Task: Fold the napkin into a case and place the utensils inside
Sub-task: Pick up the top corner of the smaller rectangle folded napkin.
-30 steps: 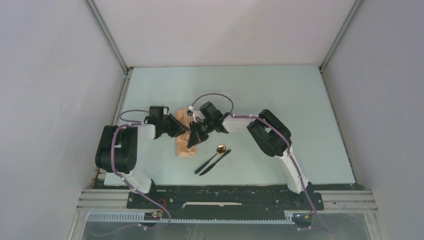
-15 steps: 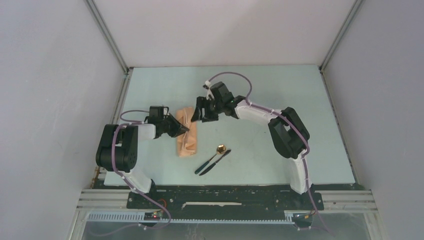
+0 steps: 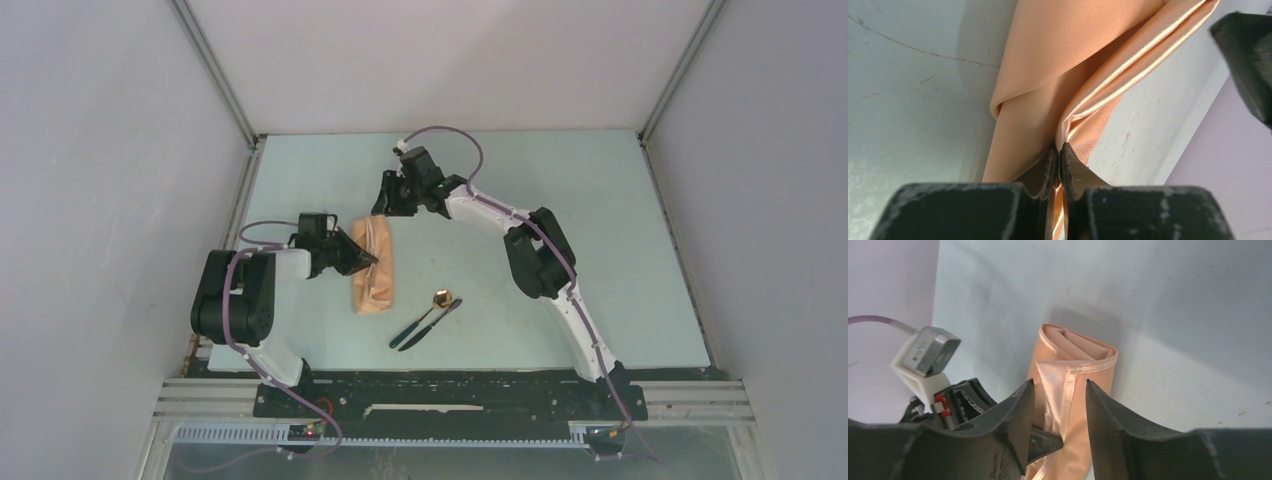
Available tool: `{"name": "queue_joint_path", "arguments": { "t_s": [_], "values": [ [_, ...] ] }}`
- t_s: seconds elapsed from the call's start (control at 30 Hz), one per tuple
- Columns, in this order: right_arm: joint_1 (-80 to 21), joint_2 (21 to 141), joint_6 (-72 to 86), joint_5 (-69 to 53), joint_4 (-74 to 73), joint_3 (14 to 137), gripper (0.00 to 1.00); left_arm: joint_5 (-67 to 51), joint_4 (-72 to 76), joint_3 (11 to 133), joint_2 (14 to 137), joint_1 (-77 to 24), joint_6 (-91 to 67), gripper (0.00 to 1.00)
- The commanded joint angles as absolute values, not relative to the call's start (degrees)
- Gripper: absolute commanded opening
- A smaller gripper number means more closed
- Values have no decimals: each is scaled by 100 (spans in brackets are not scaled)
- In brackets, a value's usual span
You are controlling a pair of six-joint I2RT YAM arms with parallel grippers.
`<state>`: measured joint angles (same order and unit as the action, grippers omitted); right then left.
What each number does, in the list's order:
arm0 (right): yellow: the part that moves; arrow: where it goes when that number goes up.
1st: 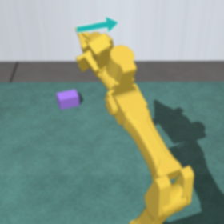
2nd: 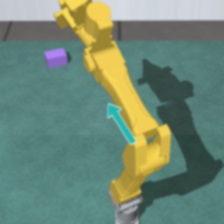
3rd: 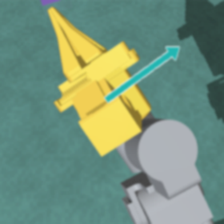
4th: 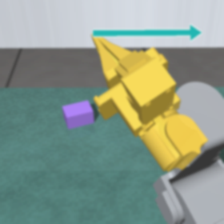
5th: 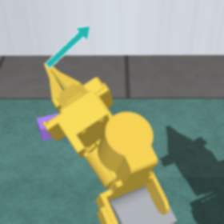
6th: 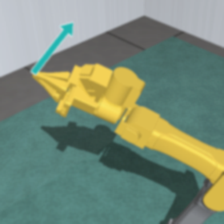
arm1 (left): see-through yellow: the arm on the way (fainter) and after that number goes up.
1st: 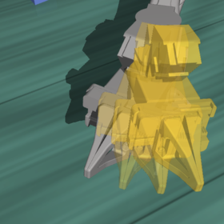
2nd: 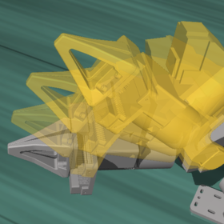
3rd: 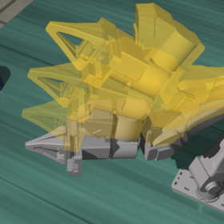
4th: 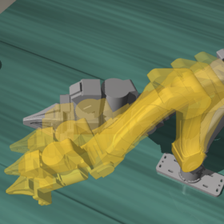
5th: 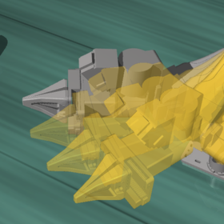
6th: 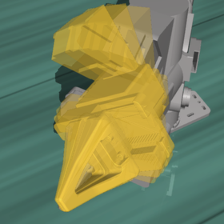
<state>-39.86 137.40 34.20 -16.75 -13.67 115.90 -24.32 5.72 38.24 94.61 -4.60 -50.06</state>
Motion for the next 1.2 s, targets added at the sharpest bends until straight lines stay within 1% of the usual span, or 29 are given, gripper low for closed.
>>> {"name": "queue_joint_path", "arguments": {
  "t_s": [0.0, 0.03, 0.17, 0.23, 0.4, 0.53, 0.63, 0.93, 0.97, 1.1, 1.17],
  "values": [
    [-4082, 13890, 3296, -1534, -1577, 11992, 50, -2242, 360, 3691, 9334, -431, -4924, 10],
    [-4086, 13940, 3314, -1487, -1623, 12063, 51, -2237, 360, 3691, 9334, -432, -4929, 10],
    [-4091, 14136, 3341, -1618, -1731, 12256, 60, -2240, 378, 3683, 9325, -436, -4928, 10],
    [-4124, 14164, 3320, -1638, -1740, 12285, 63, -2254, 386, 3683, 9318, -431, -4928, 10],
    [-4198, 14259, 3226, -1615, -1763, 12421, 65, -2261, 387, 3699, 9326, -435, -4931, 10],
    [-4223, 14416, 3186, -1550, -1926, 12696, 63, -2263, 387, 3694, 9291, -433, -4930, 10],
    [-4234, 14523, 3177, -1532, -2021, 12828, 59, -2259, 387, 3696, 9281, -431, -4931, 10],
    [-4342, 14512, 3013, -1335, -2118, 12806, 59, -2243, 402, 3689, 9281, -431, -4931, 10],
    [-4379, 14438, 3027, -1270, -2040, 12645, 57, -2255, 409, 3691, 9306, -437, -4931, 10],
    [-4416, 14481, 2969, -1226, -1945, 12659, 49, -2241, 422, 3683, 9334, -431, -4931, 10],
    [-4421, 14529, 2975, -1180, -1978, 12740, 48, -2238, 422, 3667, 9326, -431, -4931, 10]
  ]
}}
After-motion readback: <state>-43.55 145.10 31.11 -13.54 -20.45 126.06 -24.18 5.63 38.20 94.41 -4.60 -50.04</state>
